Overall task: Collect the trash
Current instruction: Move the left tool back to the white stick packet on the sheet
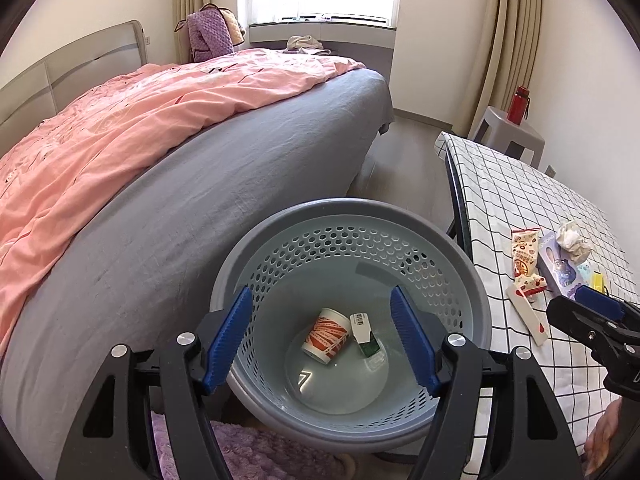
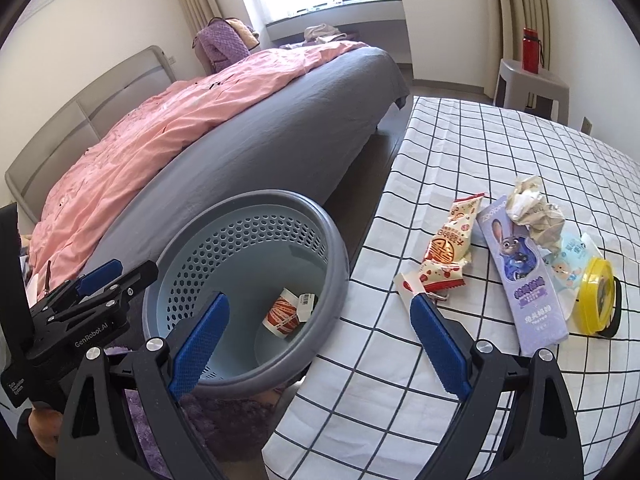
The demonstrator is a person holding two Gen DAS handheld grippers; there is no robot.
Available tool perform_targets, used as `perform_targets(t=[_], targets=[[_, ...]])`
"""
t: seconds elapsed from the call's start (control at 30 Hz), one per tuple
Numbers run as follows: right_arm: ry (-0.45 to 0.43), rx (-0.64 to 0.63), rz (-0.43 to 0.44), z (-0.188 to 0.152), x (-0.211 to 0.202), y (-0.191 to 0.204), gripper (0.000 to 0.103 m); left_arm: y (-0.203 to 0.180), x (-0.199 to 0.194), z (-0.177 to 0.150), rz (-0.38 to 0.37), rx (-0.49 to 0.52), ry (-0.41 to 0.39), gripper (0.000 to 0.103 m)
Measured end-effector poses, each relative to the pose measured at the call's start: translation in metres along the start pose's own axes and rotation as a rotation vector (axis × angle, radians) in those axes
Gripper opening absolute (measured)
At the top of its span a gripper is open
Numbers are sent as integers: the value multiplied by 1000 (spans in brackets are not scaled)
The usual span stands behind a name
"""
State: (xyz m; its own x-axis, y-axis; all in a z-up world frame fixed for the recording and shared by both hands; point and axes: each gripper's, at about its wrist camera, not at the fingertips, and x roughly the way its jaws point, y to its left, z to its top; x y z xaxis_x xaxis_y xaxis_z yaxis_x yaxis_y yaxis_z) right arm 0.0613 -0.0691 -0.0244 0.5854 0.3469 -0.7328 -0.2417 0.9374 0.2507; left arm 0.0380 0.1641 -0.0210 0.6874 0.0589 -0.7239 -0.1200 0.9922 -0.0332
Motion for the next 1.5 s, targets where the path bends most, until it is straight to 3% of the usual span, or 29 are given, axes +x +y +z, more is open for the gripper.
perform_targets(t=[0.43,0.77,1.13,1.5], targets=[[-29,74,-26,-22,-40,-47,90,-54,-21,-7,-50,55,8,68],[-32,155,-85,-47,-63,-110,90,-112,-24,-16,-88,126,37,69],[-15,232,-163,-70,-79,-177,90,-175,7,-30,-156,181,150,70],[-25,264,-185,-80,-75,-213,90,-216,52,-29,-124,183,216,70]])
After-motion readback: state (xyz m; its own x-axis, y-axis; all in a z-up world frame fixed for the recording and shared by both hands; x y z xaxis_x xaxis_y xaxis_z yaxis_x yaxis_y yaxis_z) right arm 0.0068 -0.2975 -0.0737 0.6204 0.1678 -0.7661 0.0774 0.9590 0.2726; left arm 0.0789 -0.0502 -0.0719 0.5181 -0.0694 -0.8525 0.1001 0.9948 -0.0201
